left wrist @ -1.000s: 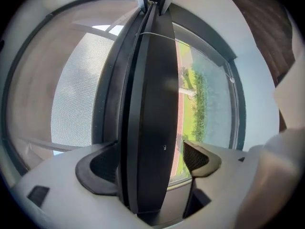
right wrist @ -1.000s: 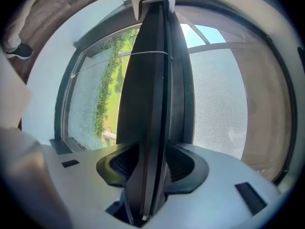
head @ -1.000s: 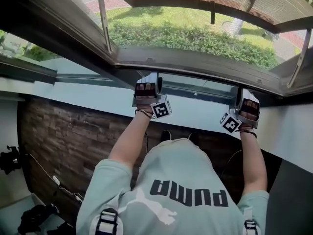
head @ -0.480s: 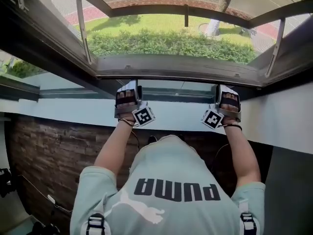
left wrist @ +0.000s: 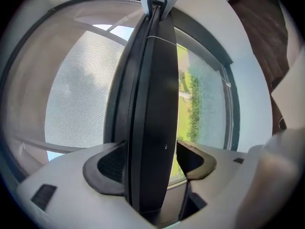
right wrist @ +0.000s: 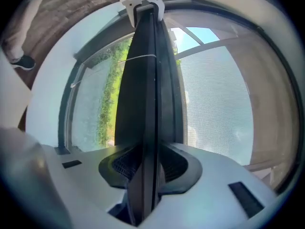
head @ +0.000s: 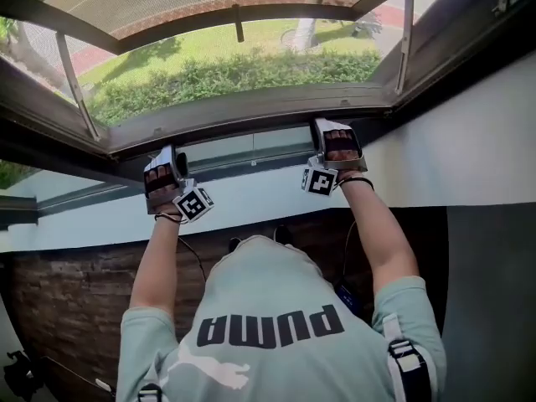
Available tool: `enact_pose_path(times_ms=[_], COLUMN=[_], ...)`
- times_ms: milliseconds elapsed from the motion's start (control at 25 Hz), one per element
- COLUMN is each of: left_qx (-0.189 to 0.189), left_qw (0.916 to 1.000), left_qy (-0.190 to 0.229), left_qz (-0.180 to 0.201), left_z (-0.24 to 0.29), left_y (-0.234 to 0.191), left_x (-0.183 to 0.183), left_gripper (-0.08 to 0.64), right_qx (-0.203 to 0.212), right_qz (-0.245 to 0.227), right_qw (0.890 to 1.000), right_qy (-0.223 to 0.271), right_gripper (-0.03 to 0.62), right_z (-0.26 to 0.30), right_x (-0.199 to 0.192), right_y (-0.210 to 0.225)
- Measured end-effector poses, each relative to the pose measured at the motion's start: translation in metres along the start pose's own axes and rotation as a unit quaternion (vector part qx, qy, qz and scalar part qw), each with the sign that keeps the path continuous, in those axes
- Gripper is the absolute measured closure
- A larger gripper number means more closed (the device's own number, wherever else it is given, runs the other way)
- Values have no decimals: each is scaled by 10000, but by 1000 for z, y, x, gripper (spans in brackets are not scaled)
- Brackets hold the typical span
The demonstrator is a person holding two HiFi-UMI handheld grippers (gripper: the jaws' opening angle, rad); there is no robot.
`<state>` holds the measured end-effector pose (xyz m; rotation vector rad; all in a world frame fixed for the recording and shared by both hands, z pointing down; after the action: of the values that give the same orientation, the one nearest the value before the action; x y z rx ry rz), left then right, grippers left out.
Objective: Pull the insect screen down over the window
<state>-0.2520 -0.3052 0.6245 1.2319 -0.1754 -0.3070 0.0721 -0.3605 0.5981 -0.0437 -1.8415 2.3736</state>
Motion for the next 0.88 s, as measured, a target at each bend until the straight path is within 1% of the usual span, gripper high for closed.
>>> enact_pose_path(times_ms=[120,200,360,440,520,600,640,680,720,760,800,840,880], left_qx=[-228,-320,-476,-416,-342,-297,-290,-311,-372,-475,-612,-773,-951], left_qw=[9995,9990,9983,9985,9984,9974,9955,9915,9840,9721,9551,9327,9055], left_qy=[-207,-299,-339,-345,-349,-237,-136,-26,90,215,349,491,644], left_qz=[-16,-30,23,-52,-270,-621,-891,-1266,-1741,-2288,-2879,-3490,-4085], left_z=[-4,-6,-12,-12,-15,-24,-30,-38,-46,-54,-62,-68,-74], left_y=[-3,-6,-9,-11,-16,-22,-24,-28,-32,-38,-45,-53,-61], left_x=[3,6,7,7,8,11,14,16,18,20,21,23,25], left_gripper=[241,241,239,239,241,241,241,241,241,244,257,297,341], right_qx=[383,466,619,648,576,386,282,205,173,185,242,341,469], right_qz=[-192,-168,-4,95,244,414,536,739,1036,1408,1841,2338,2900], right_qw=[9991,9987,9980,9978,9980,9984,9982,9971,9945,9898,9825,9715,9554], right_qy=[16,-74,-117,-109,-62,-19,-22,-15,19,74,138,214,308], right_gripper=[471,471,471,471,471,471,471,471,471,471,471,471,471], right_z=[-3,-5,-10,-10,-13,-19,-23,-28,-35,-42,-48,-54,-59], right_x=[0,2,1,0,1,0,-2,-4,-6,-6,-6,-7,-8], right_y=[10,14,13,14,18,22,25,28,32,37,44,52,60])
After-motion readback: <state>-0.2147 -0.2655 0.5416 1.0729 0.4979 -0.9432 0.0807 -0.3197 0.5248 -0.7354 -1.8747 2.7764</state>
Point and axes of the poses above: the fingertips, and each gripper's own axes: z forward along the fingers, y to its right, x out of its top, the point moved 9 cm from there along -z, backward along the fingers, and after that the axes turned 2 degrees about -y, right-handed, at the moved point
